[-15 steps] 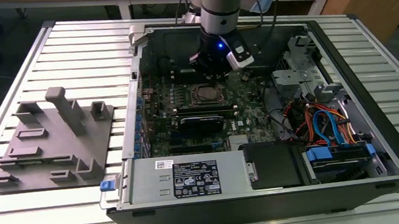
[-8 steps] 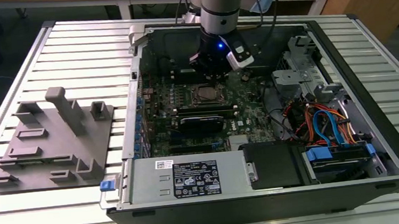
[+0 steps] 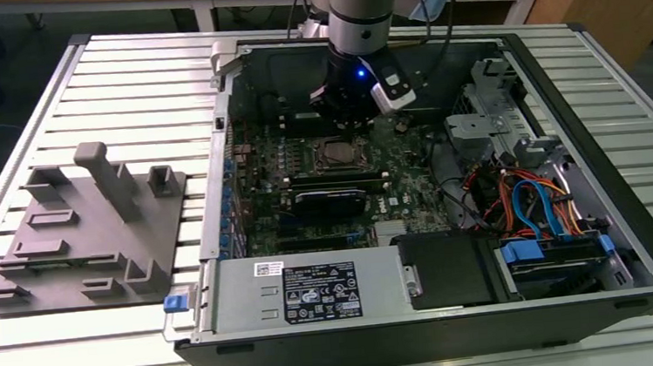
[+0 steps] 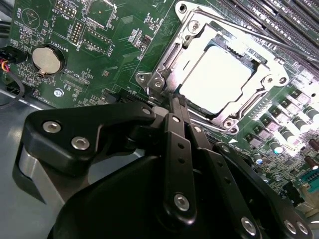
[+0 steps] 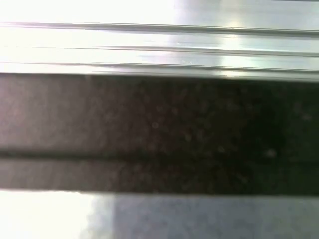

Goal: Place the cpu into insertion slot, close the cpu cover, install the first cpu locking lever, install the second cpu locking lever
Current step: 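Install the first cpu locking lever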

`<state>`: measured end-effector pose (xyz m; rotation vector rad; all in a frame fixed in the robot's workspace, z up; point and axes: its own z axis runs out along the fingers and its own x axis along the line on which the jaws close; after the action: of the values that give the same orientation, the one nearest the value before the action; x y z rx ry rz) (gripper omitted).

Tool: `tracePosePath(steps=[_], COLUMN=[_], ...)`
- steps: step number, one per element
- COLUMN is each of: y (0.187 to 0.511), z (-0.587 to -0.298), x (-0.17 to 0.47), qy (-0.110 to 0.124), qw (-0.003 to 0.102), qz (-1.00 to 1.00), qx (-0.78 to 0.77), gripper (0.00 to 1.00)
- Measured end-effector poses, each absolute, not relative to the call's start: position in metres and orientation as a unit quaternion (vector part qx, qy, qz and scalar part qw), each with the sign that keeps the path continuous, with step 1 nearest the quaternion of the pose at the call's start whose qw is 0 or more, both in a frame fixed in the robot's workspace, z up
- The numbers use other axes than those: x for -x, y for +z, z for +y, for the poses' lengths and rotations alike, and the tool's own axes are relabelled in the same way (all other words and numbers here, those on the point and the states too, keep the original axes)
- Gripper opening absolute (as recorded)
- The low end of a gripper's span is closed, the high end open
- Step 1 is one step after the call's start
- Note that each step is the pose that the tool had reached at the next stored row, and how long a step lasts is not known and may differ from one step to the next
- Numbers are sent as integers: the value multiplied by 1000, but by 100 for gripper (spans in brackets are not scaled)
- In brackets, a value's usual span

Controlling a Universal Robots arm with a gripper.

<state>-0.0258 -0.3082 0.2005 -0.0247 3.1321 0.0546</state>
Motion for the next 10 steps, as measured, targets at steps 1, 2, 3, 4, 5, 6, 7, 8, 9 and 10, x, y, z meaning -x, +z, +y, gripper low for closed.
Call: tracePosePath(steps=[1, 2, 3, 4, 5, 6, 7, 8, 9, 10], y=[201, 201, 200, 200, 200, 200, 200, 200, 199, 200], z=[-308, -308, -308, -308, -308, -308, -308, -308, -308, -308], x=[26, 26, 26, 26, 26, 26, 26, 26, 26, 26], qy=[17, 16, 15, 13, 11, 8, 6, 5, 4, 3], qw=[4, 4, 4, 4, 4, 4, 4, 4, 4, 4], qz=[1000, 1000, 1000, 1000, 1000, 1000, 1000, 1000, 1000, 1000], qx=[8, 8, 8, 8, 8, 8, 8, 8, 8, 8], gripper=[11, 11, 11, 11, 11, 11, 11, 11, 11, 11])
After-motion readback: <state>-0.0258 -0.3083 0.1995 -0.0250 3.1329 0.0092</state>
